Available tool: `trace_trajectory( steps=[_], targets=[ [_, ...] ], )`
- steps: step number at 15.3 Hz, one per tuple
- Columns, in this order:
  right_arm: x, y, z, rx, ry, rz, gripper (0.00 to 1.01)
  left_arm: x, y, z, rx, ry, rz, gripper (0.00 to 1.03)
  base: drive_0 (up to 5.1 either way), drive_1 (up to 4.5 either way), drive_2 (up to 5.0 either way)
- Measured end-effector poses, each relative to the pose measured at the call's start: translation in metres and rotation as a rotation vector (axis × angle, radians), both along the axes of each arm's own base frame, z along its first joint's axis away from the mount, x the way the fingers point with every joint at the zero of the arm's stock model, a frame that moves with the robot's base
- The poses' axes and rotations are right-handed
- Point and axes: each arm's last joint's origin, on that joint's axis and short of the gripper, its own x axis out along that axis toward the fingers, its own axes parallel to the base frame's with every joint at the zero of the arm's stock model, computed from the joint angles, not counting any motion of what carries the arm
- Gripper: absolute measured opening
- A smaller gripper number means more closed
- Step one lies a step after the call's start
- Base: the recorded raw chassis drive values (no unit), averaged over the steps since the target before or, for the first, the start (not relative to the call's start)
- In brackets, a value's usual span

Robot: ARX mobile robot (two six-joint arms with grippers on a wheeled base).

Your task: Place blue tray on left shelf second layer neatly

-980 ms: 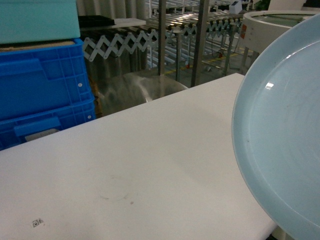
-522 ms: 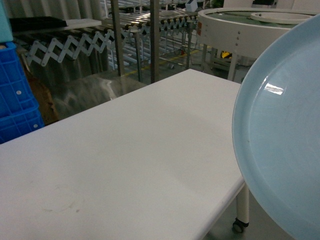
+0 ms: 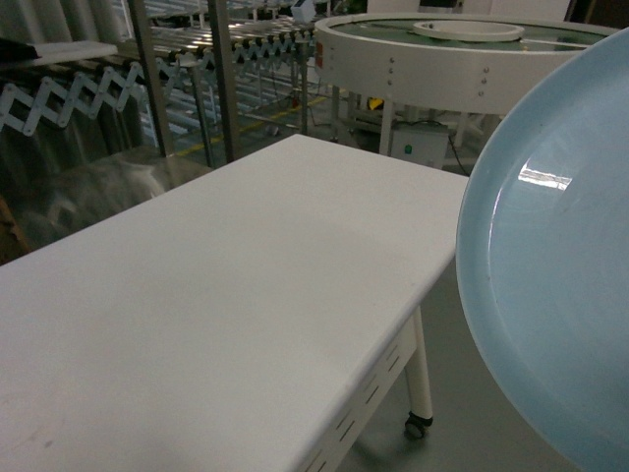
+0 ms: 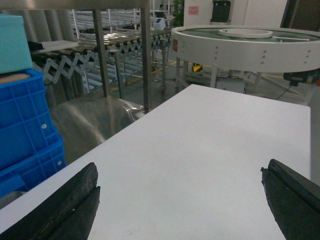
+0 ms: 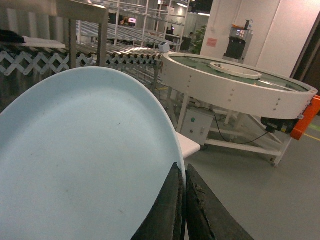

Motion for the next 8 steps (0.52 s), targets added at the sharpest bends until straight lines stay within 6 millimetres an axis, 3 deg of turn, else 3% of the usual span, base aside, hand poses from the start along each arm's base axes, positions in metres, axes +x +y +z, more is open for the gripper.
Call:
trace_trajectory(
  steps=[8],
  targets=[
    [0.0,0.0,0.0,0.0,0.0,0.0,0.02,0.0,0.0,0.0,0.0,0.0,0.0,0.98,-1.5,-1.54,-1.5]
  ],
)
